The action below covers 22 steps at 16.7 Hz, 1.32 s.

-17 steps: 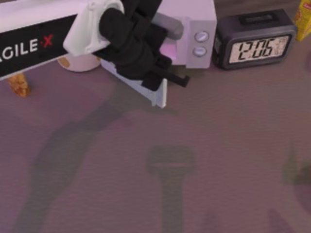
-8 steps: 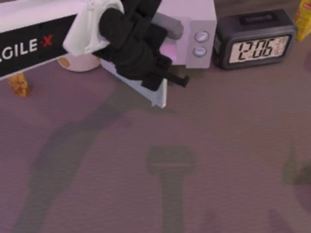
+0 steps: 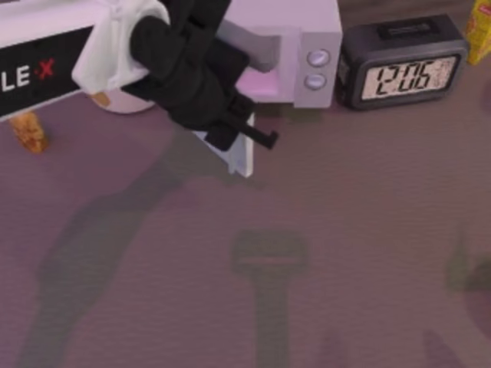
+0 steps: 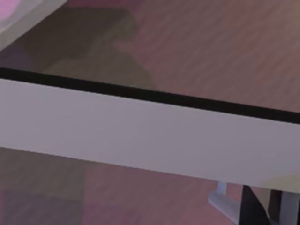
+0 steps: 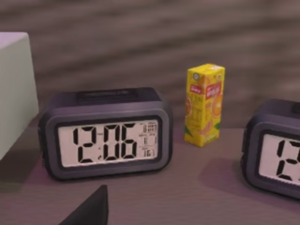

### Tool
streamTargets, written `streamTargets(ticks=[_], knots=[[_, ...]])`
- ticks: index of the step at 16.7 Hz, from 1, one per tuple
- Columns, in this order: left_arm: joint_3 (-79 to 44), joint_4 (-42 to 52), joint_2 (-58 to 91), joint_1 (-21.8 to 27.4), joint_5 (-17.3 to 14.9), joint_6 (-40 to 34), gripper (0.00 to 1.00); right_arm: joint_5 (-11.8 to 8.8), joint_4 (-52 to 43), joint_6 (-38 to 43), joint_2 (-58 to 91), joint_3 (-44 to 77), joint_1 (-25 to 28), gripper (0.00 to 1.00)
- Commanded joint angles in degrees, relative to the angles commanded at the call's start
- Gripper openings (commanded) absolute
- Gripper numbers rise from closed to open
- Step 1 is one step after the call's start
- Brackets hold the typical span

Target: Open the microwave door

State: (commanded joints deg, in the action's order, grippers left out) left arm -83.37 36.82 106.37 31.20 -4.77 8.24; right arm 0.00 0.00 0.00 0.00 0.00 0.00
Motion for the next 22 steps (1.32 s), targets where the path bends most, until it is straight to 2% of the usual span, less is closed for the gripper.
streamTargets(ticks=[22], knots=[[0.67,-0.04,-0.45,-0.39,-0.56,1.08,0.0,0.0,0.0,0.0,0.0,0.0,0.0,1.0]])
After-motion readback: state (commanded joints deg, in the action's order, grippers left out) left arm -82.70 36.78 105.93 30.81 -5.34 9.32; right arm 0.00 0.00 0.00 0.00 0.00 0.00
